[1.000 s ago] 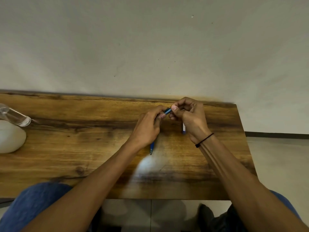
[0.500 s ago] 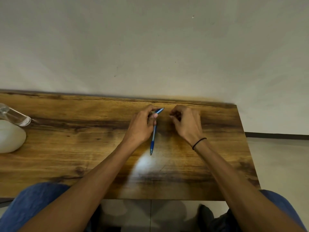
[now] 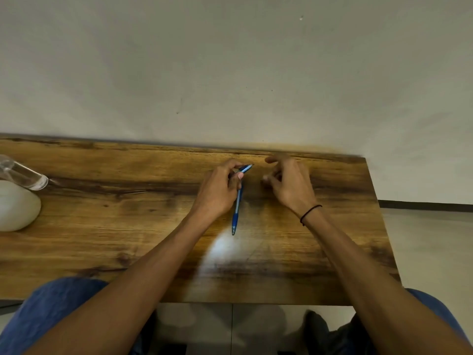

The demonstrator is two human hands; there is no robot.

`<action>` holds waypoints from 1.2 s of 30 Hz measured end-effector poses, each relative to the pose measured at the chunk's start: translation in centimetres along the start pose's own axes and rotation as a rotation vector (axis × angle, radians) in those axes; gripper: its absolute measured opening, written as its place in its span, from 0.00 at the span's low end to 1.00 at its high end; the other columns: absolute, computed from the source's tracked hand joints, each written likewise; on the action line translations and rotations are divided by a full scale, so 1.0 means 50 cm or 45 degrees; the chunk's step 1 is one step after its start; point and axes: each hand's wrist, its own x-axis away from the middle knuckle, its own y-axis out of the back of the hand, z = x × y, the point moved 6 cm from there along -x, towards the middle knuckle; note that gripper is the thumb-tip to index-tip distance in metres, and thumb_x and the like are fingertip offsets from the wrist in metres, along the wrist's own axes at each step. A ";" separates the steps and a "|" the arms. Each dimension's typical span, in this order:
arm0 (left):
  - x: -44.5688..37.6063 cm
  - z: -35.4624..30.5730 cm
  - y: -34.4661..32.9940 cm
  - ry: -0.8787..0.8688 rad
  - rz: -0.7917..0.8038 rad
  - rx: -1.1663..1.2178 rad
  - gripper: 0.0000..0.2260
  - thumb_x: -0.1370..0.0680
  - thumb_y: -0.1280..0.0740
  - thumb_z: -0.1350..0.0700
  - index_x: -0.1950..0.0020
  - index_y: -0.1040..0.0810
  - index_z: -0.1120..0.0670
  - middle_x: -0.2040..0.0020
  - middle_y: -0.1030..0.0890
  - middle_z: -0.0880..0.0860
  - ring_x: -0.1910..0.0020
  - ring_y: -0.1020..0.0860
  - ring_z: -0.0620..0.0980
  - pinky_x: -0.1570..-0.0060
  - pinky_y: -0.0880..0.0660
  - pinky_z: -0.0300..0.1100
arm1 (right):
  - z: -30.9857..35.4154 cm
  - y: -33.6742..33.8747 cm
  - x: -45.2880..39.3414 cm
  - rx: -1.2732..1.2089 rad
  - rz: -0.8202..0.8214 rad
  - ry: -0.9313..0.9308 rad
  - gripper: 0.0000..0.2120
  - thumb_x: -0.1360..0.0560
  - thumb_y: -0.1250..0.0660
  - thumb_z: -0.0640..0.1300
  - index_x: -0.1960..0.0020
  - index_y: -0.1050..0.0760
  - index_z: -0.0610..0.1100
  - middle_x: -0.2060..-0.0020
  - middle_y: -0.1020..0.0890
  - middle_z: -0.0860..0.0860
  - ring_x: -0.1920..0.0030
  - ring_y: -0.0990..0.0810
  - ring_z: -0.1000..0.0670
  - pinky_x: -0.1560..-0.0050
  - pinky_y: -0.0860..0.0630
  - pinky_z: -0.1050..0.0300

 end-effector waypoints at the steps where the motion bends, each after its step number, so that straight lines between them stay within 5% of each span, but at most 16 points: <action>1: 0.000 -0.002 -0.002 0.002 0.010 -0.004 0.12 0.14 0.36 0.54 0.31 0.23 0.48 0.59 0.20 0.42 0.60 0.22 0.32 0.68 0.29 0.26 | 0.001 0.010 0.000 -0.163 -0.017 -0.036 0.14 0.22 0.27 0.39 0.37 0.19 0.44 0.56 0.15 0.48 0.54 0.15 0.49 0.49 0.16 0.50; 7: 0.005 -0.017 -0.009 -0.054 0.044 -0.026 0.12 0.15 0.35 0.55 0.32 0.21 0.47 0.60 0.20 0.41 0.61 0.22 0.34 0.65 0.32 0.30 | 0.014 -0.001 0.013 -0.873 0.066 -0.213 0.03 0.21 0.28 0.34 0.48 0.18 0.36 0.56 0.14 0.40 0.58 0.13 0.47 0.54 0.14 0.52; 11: 0.007 -0.026 -0.006 -0.105 0.024 -0.031 0.12 0.15 0.35 0.56 0.33 0.20 0.47 0.60 0.21 0.39 0.60 0.22 0.33 0.64 0.32 0.29 | 0.008 -0.002 0.011 -1.024 0.079 -0.269 0.05 0.21 0.29 0.33 0.48 0.19 0.32 0.61 0.16 0.42 0.64 0.16 0.54 0.62 0.17 0.60; 18: 0.012 -0.022 -0.005 -0.101 0.016 -0.068 0.14 0.15 0.35 0.56 0.31 0.22 0.43 0.60 0.21 0.38 0.59 0.21 0.31 0.65 0.31 0.27 | -0.004 -0.004 0.013 -1.209 0.052 -0.413 0.02 0.20 0.30 0.35 0.51 0.20 0.35 0.65 0.18 0.44 0.67 0.19 0.52 0.66 0.18 0.59; 20: 0.014 -0.012 -0.007 -0.043 0.019 -0.086 0.14 0.15 0.35 0.55 0.30 0.22 0.44 0.61 0.19 0.40 0.62 0.22 0.32 0.64 0.31 0.29 | -0.019 0.012 0.006 -1.072 -0.010 -0.400 0.03 0.20 0.29 0.37 0.51 0.20 0.37 0.64 0.18 0.45 0.65 0.18 0.51 0.66 0.17 0.59; 22: 0.016 -0.008 -0.005 -0.005 -0.003 -0.066 0.13 0.15 0.34 0.53 0.30 0.22 0.46 0.61 0.18 0.41 0.62 0.21 0.32 0.62 0.25 0.33 | -0.024 0.023 -0.001 -0.553 -0.008 -0.265 0.04 0.21 0.27 0.39 0.53 0.18 0.40 0.62 0.17 0.47 0.62 0.16 0.48 0.62 0.16 0.54; 26: 0.017 -0.008 -0.022 0.084 0.035 0.041 0.09 0.17 0.32 0.50 0.37 0.20 0.48 0.60 0.13 0.43 0.58 0.15 0.38 0.46 0.17 0.50 | -0.023 -0.015 0.010 0.101 0.251 -0.182 0.08 0.24 0.25 0.45 0.57 0.18 0.41 0.57 0.15 0.44 0.51 0.15 0.40 0.50 0.18 0.44; 32: 0.032 0.011 -0.054 0.327 -0.032 0.242 0.06 0.21 0.25 0.51 0.46 0.14 0.50 0.52 0.12 0.46 0.54 0.15 0.41 0.47 0.16 0.48 | -0.012 -0.023 0.017 0.301 0.170 -0.116 0.09 0.25 0.24 0.46 0.48 0.19 0.45 0.45 0.17 0.42 0.41 0.19 0.36 0.45 0.20 0.43; 36: 0.042 0.027 -0.064 0.492 -0.102 0.573 0.03 0.24 0.22 0.53 0.52 0.12 0.46 0.56 0.12 0.43 0.55 0.15 0.38 0.46 0.15 0.48 | -0.015 -0.004 0.008 0.171 0.105 -0.152 0.07 0.26 0.21 0.46 0.56 0.16 0.43 0.55 0.14 0.44 0.47 0.16 0.40 0.47 0.19 0.45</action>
